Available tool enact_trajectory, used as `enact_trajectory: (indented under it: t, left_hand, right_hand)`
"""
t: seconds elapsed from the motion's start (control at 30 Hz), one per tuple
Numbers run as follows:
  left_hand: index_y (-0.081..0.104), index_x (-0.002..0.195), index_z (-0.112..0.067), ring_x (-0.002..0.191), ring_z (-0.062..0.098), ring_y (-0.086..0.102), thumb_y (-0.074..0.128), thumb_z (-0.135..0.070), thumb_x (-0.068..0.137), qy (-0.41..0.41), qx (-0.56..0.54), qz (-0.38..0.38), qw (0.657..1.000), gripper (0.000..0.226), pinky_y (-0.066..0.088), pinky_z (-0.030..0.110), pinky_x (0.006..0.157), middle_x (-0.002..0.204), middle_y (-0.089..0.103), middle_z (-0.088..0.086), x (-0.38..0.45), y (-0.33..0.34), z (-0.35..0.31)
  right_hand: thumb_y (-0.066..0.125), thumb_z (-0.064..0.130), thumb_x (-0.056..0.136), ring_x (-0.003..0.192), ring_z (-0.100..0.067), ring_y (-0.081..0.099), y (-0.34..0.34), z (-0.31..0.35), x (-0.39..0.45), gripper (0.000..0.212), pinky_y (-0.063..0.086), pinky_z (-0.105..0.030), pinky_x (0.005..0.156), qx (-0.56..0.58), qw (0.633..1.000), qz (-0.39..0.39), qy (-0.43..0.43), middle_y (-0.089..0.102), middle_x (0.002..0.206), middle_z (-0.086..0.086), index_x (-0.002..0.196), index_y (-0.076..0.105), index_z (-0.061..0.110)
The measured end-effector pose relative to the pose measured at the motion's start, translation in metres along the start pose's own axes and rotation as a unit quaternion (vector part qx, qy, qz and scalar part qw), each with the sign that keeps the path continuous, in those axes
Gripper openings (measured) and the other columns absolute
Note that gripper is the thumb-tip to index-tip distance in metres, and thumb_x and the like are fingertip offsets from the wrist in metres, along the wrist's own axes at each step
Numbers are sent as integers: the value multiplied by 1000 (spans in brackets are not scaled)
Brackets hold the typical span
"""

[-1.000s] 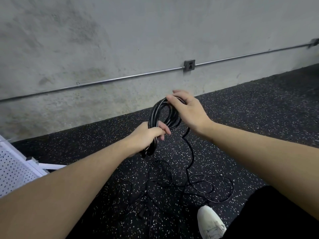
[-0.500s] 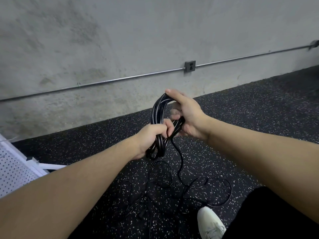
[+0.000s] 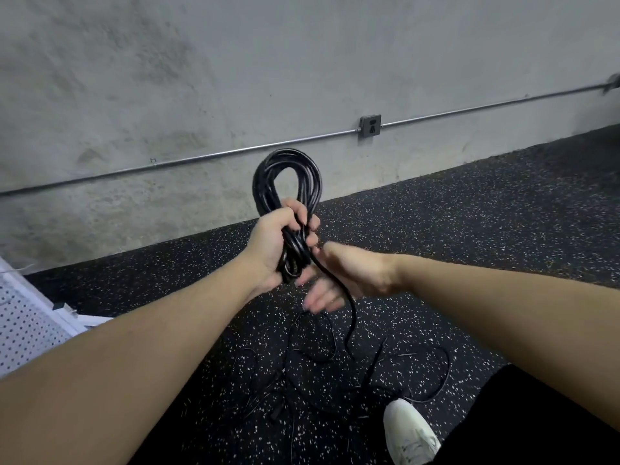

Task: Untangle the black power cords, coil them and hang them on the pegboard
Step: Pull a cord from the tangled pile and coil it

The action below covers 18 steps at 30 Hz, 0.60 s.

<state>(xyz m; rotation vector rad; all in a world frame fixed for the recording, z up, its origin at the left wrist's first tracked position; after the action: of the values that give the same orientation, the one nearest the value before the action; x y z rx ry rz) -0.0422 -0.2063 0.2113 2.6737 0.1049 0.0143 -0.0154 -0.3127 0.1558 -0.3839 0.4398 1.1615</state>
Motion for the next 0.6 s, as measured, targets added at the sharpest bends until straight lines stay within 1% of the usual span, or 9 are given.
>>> enact_trajectory:
  t: [0.07,0.13,0.2,0.23,0.3,0.37,0.47,0.53,0.6]
  left_hand:
    - [48,71,-15,55,17,42,42,-6,70,11,13,-40,999,11,39,29,57,76,51,6,1,-9,-8]
    - [51,72,-15,54,17,41,38,-4,77,24,13,-96,995,18,37,29,57,75,53,7,2,-22,-15]
    - [56,71,-15,54,17,42,38,-2,80,38,14,-150,988,24,36,31,58,75,55,8,1,-34,-21]
    - [59,70,-15,55,18,43,39,-3,81,42,26,-170,984,25,37,32,58,74,56,8,1,-40,-22]
    - [66,65,-19,60,20,47,45,-9,80,46,66,-203,976,28,40,35,62,74,59,5,1,-50,-24]
    - [71,64,-25,74,23,52,50,-17,76,48,118,-242,962,26,43,41,74,76,62,1,0,-59,-27]
    - [76,69,-30,87,23,56,52,-23,73,59,169,-283,942,25,44,43,85,81,66,-1,-5,-62,-33]
    - [78,74,-32,100,23,59,55,-21,72,60,195,-295,934,26,47,44,94,97,70,0,-8,-58,-34]
    - [78,83,-31,116,22,59,59,-13,79,54,230,-294,926,27,46,48,106,115,69,-3,-9,-53,-33]
  right_hand:
    - [20,34,106,94,-30,69,2,-9,-4,48,51,-41,95,-36,998,41,31,71,96,-17,115,60,9]
    - [37,24,106,89,-28,68,-8,-10,-11,30,53,-43,97,-64,998,18,11,70,87,-13,101,61,7]
    - [49,22,104,88,-25,69,-20,-12,-14,25,55,-39,96,-83,996,-11,-11,72,90,-14,87,61,9]
    - [54,24,103,86,-23,69,-26,-13,-15,23,57,-35,90,-97,995,-23,-15,74,94,-14,86,60,10]
    - [60,28,101,81,-25,66,-32,-14,-15,18,52,-29,76,-119,992,-34,-13,75,94,-13,95,56,12]
    - [63,28,100,78,-28,66,-38,-13,-15,19,52,-35,76,-103,994,-43,-19,71,82,-9,102,53,12]
    - [63,27,100,61,-14,51,-40,-8,-17,12,44,-29,62,-138,986,-76,-47,58,69,4,104,62,16]
    - [56,38,103,58,-12,49,-38,-3,-21,23,42,-26,59,-211,969,-113,-65,61,69,4,97,63,18]
    - [48,43,105,56,-14,53,-35,9,-29,33,47,-28,60,-270,945,-152,-102,61,64,2,93,60,15]
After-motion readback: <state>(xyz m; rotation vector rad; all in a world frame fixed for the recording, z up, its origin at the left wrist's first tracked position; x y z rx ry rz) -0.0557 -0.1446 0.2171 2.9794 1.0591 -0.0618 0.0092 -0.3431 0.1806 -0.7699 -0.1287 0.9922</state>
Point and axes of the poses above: each hand's wrist, its own x-axis towards the middle knuckle, its own y-axis out of the palm, z = x × y, the point moved 6 cm from there along x, towards the middle knuckle
